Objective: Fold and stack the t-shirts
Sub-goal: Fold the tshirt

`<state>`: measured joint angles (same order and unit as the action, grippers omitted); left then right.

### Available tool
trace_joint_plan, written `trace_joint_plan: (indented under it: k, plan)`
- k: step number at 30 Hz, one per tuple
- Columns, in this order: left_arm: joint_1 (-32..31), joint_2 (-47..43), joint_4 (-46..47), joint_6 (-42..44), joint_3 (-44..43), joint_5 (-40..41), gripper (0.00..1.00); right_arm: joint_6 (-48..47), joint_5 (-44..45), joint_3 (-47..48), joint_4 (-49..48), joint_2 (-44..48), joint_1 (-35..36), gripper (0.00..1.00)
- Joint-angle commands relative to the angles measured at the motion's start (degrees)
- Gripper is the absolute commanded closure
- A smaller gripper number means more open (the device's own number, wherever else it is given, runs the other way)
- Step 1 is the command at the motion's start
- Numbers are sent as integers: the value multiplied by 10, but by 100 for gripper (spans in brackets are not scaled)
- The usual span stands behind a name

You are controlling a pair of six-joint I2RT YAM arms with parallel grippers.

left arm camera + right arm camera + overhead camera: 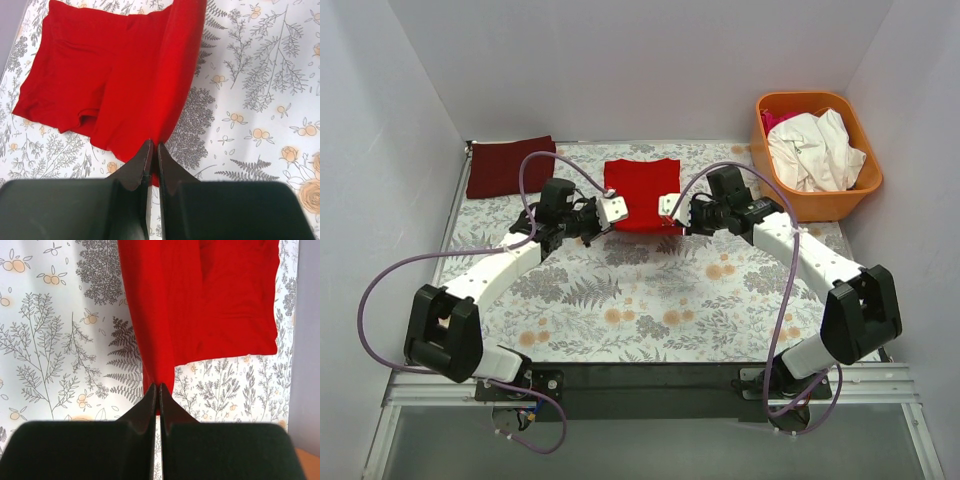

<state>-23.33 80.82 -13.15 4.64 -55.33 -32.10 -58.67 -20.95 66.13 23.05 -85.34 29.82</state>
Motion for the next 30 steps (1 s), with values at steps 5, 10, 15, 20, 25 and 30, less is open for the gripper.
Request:
trace_joint_plan:
  k: [5, 10, 15, 20, 25, 30]
  plan:
    - [-15, -94, -77, 15, 18, -17, 100, -9, -1, 1, 64, 73, 7, 99]
    - [-43, -173, -144, -12, 38, -28, 100, 1, -2, -43, 138, 158, 38, 99]
    - [-48, -245, -246, -43, 14, -66, 100, 42, 7, -69, 204, 273, 103, 99]
    - [-48, -259, -291, -110, -26, -68, 100, 41, 37, -27, 222, 256, 107, 99]
    - [-45, -213, -258, -108, -46, -7, 100, 6, 25, 3, 219, 197, 90, 99]
    - [-29, -144, -224, -66, -57, -9, 100, -39, 11, 9, 213, 140, 43, 99]
